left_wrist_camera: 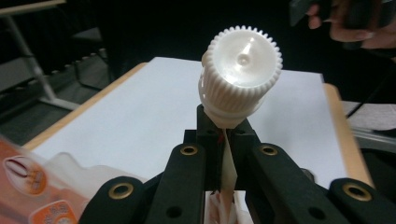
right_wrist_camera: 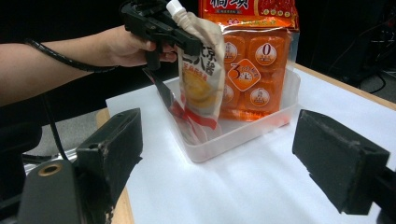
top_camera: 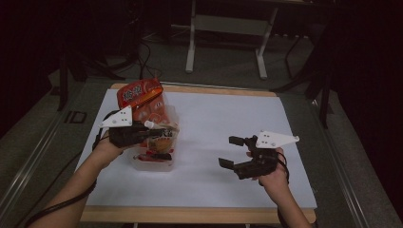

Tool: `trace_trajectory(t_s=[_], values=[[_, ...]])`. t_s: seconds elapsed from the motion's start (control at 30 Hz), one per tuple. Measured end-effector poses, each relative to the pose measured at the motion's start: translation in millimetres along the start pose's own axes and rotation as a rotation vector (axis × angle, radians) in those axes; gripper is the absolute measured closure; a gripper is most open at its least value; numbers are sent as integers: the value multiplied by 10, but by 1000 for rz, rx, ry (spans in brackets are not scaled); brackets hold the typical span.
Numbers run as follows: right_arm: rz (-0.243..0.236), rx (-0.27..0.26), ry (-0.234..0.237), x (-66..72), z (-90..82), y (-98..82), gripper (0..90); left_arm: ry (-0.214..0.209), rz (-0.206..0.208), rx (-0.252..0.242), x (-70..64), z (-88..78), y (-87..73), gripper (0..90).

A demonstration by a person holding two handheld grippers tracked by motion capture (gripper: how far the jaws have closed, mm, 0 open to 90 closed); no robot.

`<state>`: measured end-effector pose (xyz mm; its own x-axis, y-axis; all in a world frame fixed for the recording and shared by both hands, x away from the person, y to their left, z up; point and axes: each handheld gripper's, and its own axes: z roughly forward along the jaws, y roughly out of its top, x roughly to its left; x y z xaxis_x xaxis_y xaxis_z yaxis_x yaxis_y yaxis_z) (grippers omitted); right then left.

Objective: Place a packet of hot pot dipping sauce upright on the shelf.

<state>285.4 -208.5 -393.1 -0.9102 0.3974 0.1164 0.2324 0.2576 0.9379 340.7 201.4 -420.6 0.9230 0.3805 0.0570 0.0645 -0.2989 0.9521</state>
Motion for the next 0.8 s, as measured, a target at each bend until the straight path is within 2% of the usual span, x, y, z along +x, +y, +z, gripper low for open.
trace_trajectory(t_s=[0.2, 0.23, 0.33, 0.37, 0.4, 0.47, 0.5, 0.6, 0.63, 0.7, 0.8], values=[[4, 6, 2, -6, 5, -12, 160, 11, -5, 5, 29, 36, -2, 876], [3, 7, 2, -5, 4, -12, 160, 27, 3, 9, 28, 37, -2, 876], [4, 5, -1, -13, -3, -13, 160, 38, 6, 14, 39, 28, 5, 876], [7, 3, -1, -16, -7, -14, 160, 31, 1, 15, 41, 24, 10, 876], [9, 3, 0, -21, -9, -14, 161, 36, 15, 22, 38, 24, 17, 876], [9, 4, -3, -28, -10, -18, 161, 16, 10, 30, 41, 24, 24, 876], [10, 5, -2, -29, -9, -20, 161, 29, 30, 43, 34, 28, 28, 876], [12, 8, 0, -28, -3, -21, 161, 18, 27, 53, 36, 36, 37, 876], [11, 8, 1, -26, 0, -22, 161, 1, 19, 58, 37, 48, 29, 876], [12, 8, 3, -25, 6, -23, 161, -5, 26, 69, 27, 68, 10, 876], [13, 10, 6, -23, 7, -24, 162, -5, 23, 57, 29, 70, -19, 876]])
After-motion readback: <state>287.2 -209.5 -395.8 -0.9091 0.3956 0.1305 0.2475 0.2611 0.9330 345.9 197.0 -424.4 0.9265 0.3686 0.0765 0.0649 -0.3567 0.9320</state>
